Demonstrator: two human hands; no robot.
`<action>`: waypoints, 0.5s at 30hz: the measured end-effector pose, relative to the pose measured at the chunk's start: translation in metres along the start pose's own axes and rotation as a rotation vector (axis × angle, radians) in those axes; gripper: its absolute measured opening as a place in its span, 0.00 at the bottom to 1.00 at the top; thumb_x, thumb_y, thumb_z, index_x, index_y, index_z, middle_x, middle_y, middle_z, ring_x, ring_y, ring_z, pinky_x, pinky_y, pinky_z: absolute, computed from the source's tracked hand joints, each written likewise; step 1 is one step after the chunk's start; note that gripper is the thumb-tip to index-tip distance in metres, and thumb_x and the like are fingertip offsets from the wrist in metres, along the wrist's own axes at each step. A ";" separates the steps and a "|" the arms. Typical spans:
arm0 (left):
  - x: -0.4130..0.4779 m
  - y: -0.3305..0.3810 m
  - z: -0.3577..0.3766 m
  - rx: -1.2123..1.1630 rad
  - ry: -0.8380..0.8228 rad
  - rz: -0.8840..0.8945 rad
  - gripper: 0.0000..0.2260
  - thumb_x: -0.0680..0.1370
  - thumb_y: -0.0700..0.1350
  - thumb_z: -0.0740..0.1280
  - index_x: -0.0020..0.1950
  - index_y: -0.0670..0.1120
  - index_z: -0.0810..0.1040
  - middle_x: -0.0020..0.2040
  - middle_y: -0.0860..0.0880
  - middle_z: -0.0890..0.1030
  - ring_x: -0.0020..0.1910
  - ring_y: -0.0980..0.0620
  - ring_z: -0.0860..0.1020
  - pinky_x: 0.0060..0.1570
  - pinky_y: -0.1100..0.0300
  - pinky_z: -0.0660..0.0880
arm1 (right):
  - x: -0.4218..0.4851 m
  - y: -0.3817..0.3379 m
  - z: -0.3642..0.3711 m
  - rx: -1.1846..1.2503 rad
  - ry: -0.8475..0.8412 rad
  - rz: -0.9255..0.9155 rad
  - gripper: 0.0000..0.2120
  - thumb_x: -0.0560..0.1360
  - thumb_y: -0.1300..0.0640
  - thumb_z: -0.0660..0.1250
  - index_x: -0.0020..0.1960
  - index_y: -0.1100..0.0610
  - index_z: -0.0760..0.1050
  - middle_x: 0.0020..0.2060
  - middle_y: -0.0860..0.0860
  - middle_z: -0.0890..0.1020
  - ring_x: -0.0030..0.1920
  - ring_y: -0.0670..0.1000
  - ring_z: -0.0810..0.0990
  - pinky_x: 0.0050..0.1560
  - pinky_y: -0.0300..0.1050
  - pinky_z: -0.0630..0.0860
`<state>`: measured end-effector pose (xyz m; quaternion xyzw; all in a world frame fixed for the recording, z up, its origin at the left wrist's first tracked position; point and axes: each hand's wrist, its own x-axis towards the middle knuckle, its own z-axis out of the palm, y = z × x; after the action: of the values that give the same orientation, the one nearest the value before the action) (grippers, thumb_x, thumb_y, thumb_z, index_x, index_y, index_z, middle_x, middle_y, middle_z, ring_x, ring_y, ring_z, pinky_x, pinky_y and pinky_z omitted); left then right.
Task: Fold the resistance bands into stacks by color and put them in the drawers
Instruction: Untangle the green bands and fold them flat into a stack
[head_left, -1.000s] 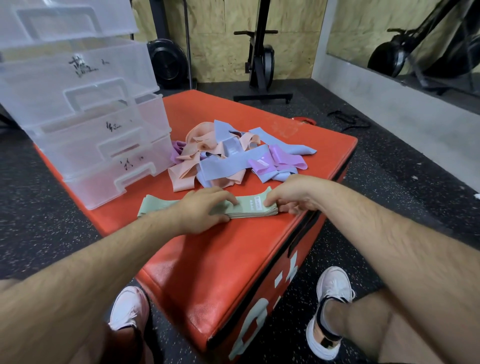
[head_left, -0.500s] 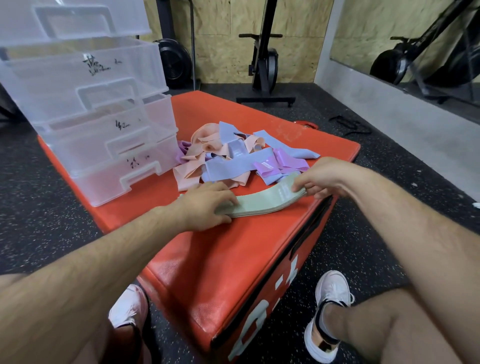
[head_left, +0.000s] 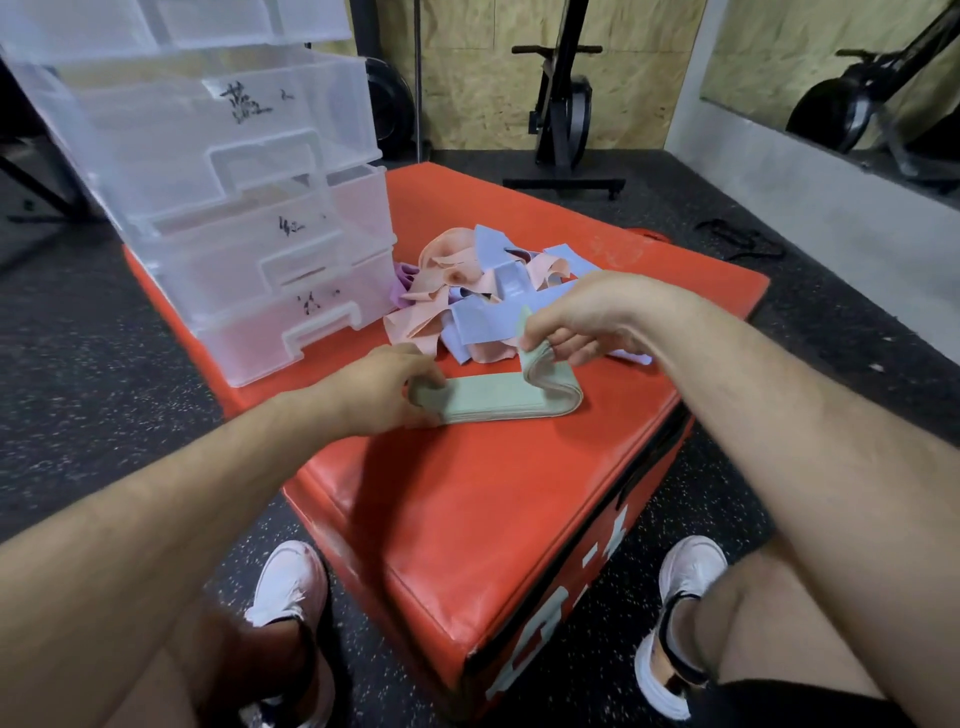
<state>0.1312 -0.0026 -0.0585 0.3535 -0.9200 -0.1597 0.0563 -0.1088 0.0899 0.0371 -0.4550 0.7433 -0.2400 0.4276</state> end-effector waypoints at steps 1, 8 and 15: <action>-0.001 0.000 0.001 -0.013 0.023 0.012 0.23 0.68 0.53 0.79 0.59 0.50 0.80 0.51 0.51 0.77 0.52 0.48 0.74 0.53 0.56 0.72 | 0.001 -0.006 0.010 -0.017 -0.014 -0.010 0.07 0.71 0.61 0.74 0.44 0.55 0.76 0.41 0.53 0.78 0.43 0.50 0.76 0.36 0.38 0.74; -0.009 0.004 0.003 -0.187 0.141 -0.021 0.33 0.64 0.48 0.82 0.64 0.46 0.71 0.53 0.48 0.79 0.47 0.49 0.77 0.49 0.53 0.75 | 0.020 -0.031 0.075 -0.207 0.024 -0.077 0.09 0.67 0.60 0.76 0.38 0.57 0.75 0.32 0.52 0.80 0.39 0.52 0.85 0.44 0.45 0.81; -0.017 0.005 -0.002 -0.260 0.125 0.010 0.36 0.65 0.50 0.82 0.67 0.51 0.66 0.54 0.47 0.79 0.47 0.49 0.76 0.48 0.54 0.74 | 0.030 -0.033 0.089 -0.319 -0.056 -0.039 0.13 0.78 0.48 0.67 0.44 0.58 0.77 0.37 0.54 0.83 0.32 0.50 0.80 0.37 0.42 0.74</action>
<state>0.1407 0.0116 -0.0549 0.3478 -0.8879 -0.2551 0.1596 -0.0235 0.0504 0.0032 -0.5382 0.7508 -0.1142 0.3656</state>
